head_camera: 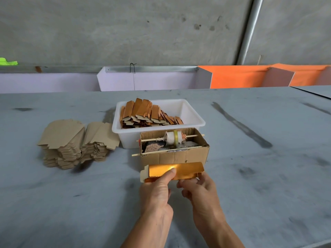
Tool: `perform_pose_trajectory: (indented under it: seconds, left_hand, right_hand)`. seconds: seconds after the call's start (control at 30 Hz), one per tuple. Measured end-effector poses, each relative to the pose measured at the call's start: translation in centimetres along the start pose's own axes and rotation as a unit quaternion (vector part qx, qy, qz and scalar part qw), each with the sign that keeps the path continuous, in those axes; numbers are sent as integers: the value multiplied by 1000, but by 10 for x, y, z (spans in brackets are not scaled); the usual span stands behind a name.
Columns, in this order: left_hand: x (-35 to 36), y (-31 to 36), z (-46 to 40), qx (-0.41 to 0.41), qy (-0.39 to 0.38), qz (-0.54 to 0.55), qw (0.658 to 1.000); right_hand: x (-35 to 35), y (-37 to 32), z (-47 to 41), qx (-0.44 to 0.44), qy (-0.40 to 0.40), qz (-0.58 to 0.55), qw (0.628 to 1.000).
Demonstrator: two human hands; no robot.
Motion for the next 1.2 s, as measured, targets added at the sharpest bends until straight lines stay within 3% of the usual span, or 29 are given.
perform_pose_trajectory:
  seconds: [0.17, 0.27, 0.4, 0.7, 0.83, 0.97, 1.1, 1.2]
  left_hand:
    - [4, -2, 2, -14, -35, 7, 999]
    - [6, -4, 6, -27, -69, 18, 997]
    - [6, 0, 8, -12, -104, 15, 994]
    - [10, 11, 5, -14, -90, 15, 996]
    - [3, 32, -8, 15, -65, 23, 998]
    - [7, 62, -23, 84, -113, -64, 988]
    - [25, 73, -32, 77, -197, -158, 965]
    - [38, 83, -46, 89, -172, -168, 966]
  right_hand:
    - [5, 18, -5, 131, -28, -128, 983]
    - [5, 23, -5, 161, -24, -164, 973]
    - [2, 14, -8, 146, -14, -142, 979]
    - [14, -4, -5, 92, 8, -106, 990]
    - [15, -23, -11, 82, 24, -24, 996]
    - [25, -57, -22, 50, 11, 90, 995]
    - [35, -75, -39, 61, 22, 91, 994]
    - [50, -84, -49, 65, 15, 58, 996]
Point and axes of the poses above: each hand's wrist, its own z-axis away from the middle knuckle, its own x-axis out of the palm, y = z × x, the point moved 7 cm from there along -z, towards the middle knuckle, and after that the axes turned 14 degrees about x, right-handed, at the moved point
